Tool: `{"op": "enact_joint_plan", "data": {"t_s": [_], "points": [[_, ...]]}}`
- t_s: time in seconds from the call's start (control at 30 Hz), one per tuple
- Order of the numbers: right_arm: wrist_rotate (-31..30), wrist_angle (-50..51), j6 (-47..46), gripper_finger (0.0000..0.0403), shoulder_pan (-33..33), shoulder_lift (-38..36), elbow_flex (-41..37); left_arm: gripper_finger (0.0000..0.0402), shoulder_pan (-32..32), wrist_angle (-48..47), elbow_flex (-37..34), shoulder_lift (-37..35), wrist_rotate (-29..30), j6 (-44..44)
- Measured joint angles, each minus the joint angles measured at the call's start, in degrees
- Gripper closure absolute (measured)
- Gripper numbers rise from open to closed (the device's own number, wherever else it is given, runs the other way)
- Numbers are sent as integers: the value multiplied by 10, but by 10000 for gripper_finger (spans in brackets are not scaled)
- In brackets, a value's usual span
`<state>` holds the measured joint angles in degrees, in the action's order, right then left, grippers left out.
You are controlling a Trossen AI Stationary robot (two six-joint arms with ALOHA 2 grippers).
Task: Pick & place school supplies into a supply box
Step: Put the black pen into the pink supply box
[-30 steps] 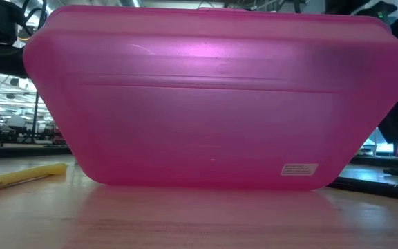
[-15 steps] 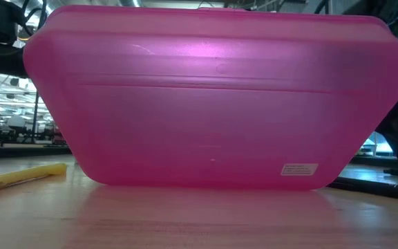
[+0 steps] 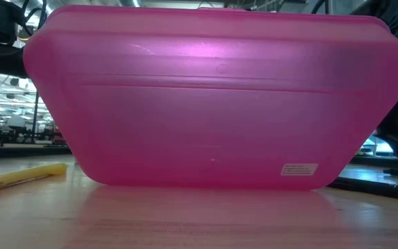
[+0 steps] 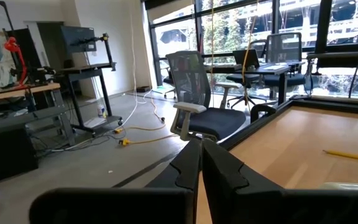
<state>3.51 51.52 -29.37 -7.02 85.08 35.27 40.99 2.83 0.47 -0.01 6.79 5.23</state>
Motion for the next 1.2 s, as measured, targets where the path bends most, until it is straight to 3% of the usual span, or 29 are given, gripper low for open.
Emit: {"op": "enact_joint_plan", "data": {"t_s": [0.27, 0.53, 0.7, 1.2], "points": [[0, -4, 28, 363, 5, 0, 0, 393, 0, 0, 0, 0, 0, 0], [-30, 1, 25, 356, 5, 4, 19, 390, 0, 0, 0, 0, 0, 0], [-58, -21, 25, 373, 7, 5, 37, 393, 0, 0, 0, 0, 0, 0], [-47, -41, 27, 373, 7, 3, 39, 393, 0, 0, 0, 0, 0, 0]]}}
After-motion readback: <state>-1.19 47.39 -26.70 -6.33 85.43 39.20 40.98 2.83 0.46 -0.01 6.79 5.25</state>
